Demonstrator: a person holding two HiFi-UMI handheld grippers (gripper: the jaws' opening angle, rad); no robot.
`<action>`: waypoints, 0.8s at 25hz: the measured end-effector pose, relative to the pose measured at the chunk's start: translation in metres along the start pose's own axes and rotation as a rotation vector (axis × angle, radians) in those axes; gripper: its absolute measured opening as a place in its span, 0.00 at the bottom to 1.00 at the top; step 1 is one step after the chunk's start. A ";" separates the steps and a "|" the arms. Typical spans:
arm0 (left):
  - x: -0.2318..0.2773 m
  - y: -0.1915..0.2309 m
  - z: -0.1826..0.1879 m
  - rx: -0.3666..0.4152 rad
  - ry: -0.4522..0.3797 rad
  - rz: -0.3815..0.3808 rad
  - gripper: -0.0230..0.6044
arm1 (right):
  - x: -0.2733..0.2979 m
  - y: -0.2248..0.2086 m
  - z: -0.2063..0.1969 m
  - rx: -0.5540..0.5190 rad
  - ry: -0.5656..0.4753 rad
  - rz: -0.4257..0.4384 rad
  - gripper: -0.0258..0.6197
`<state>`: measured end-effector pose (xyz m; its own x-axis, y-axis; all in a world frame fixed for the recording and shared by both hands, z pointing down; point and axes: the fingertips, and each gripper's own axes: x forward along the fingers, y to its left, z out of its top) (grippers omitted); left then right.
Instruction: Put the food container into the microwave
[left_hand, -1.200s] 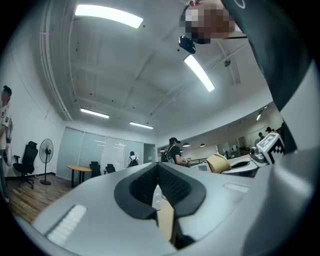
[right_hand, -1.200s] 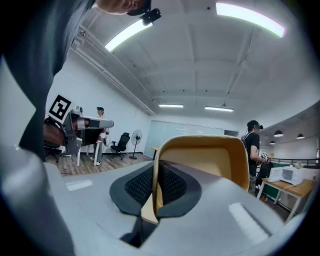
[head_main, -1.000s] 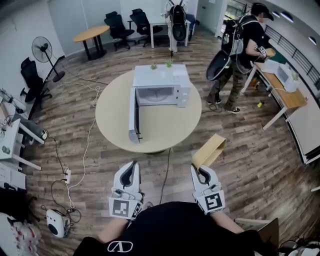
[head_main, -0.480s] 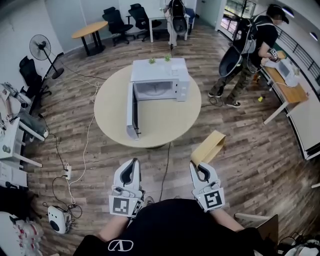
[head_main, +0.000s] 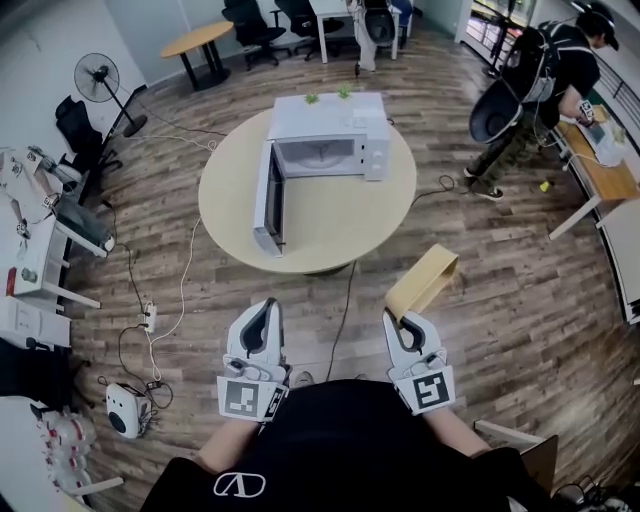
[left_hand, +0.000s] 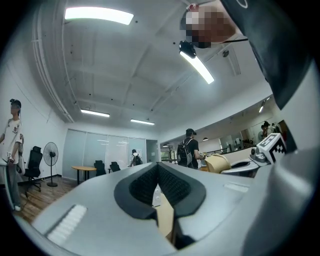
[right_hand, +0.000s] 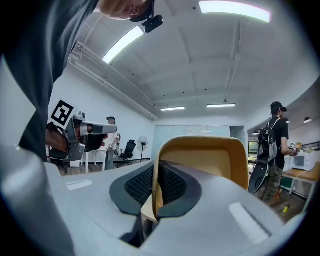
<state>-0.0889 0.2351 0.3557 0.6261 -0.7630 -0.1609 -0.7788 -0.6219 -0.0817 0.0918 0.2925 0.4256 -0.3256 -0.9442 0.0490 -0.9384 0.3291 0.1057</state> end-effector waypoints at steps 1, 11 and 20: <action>0.000 -0.003 -0.001 0.000 0.004 0.010 0.04 | -0.001 -0.003 -0.003 0.012 -0.001 0.010 0.06; -0.002 -0.019 -0.011 0.015 0.050 0.064 0.04 | -0.006 -0.014 -0.021 0.043 -0.006 0.080 0.06; 0.048 0.017 -0.025 -0.019 0.015 0.027 0.04 | 0.043 -0.031 -0.016 0.006 -0.001 0.049 0.06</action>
<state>-0.0708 0.1835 0.3708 0.6053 -0.7821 -0.1481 -0.7948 -0.6040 -0.0584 0.1086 0.2414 0.4399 -0.3715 -0.9269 0.0533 -0.9219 0.3751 0.0973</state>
